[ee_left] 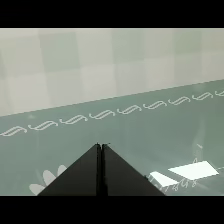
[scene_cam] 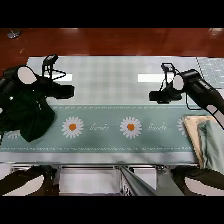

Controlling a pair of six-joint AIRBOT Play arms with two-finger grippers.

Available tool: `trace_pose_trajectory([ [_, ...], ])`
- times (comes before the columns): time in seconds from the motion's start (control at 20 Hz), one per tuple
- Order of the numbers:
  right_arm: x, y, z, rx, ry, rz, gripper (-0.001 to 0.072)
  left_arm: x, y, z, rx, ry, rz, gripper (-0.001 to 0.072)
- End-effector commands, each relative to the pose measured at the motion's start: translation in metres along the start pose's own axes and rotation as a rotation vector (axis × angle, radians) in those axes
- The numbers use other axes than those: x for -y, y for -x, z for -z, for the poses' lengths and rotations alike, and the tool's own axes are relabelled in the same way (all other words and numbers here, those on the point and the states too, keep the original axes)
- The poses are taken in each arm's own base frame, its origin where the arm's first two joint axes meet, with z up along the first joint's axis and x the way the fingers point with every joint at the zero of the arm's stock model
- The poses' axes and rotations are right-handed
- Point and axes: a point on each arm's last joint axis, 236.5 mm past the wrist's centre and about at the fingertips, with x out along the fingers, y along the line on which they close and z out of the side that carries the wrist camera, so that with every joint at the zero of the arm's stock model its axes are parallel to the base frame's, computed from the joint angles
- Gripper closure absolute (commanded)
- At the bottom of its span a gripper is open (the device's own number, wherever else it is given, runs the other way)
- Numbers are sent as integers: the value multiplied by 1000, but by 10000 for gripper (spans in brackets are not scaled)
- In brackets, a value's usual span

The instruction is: Fold the shirts.

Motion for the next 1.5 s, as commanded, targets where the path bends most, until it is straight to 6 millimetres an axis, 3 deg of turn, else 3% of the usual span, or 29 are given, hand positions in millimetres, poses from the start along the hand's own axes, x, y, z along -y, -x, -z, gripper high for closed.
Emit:
trace_pose_trajectory([
  [0.0, -5, 0, -9, 38, -5, -18, 691, 11, 0, -5, 23, 26, 43, 674],
  [0.05, -5, 0, -11, 45, -3, -20, 691, 12, 0, -7, 31, 29, 48, 672],
  [0.1, -5, 0, -12, 50, -3, -21, 688, 10, 1, -10, 42, 28, 43, 576],
  [0.15, -3, 0, -12, 50, 0, -13, 510, 4, 3, -13, 49, 21, 24, 204],
  [0.2, -2, -1, -10, 42, 12, -8, 59, -11, 8, -16, 51, -7, -34, 3],
  [0.3, 1, -1, 4, -17, 97, 5, 89, -82, 38, -22, 35, -47, -291, 3],
  [0.4, 3, 0, 18, -77, 107, 12, 91, -176, 87, -20, 41, 23, -587, 3],
  [0.45, 0, 1, 21, -89, 97, -2, 91, -214, 106, -15, 59, 104, -669, 3],
  [0.55, -16, 1, 20, -78, 75, -62, 92, -268, 120, 1, 124, 335, -692, 4],
  [0.65, -33, 2, 18, -55, 81, -92, 92, -301, 113, 12, 174, 494, -653, 5],
  [0.75, -50, 3, 17, -32, 93, -107, 92, -310, 90, 14, 173, 565, -585, 6],
  [0.9, -70, 4, 11, 15, 80, -134, 92, -300, 36, 30, 22, 535, -489, 6],
  [1.0, -73, 5, 9, 25, 55, -142, 92, -296, 11, 41, -62, 523, -471, 8],
  [1.15, -73, 10, 8, 35, 43, -146, 92, -289, -11, 50, -123, 521, -447, 9],
  [1.3, -73, 31, -3, 103, 35, -163, 92, -279, -24, 55, -158, 525, -388, 20],
  [1.35, -71, 40, -8, 133, 28, -166, 92, -273, -27, 52, -155, 527, -362, 294],
  [1.4, -68, 51, -12, 167, 17, -162, 92, -266, -26, 45, -133, 531, -328, 656],
  [1.45, -62, 63, -17, 205, 11, -149, 92, -255, -21, 28, -86, 532, -278, 675],
])
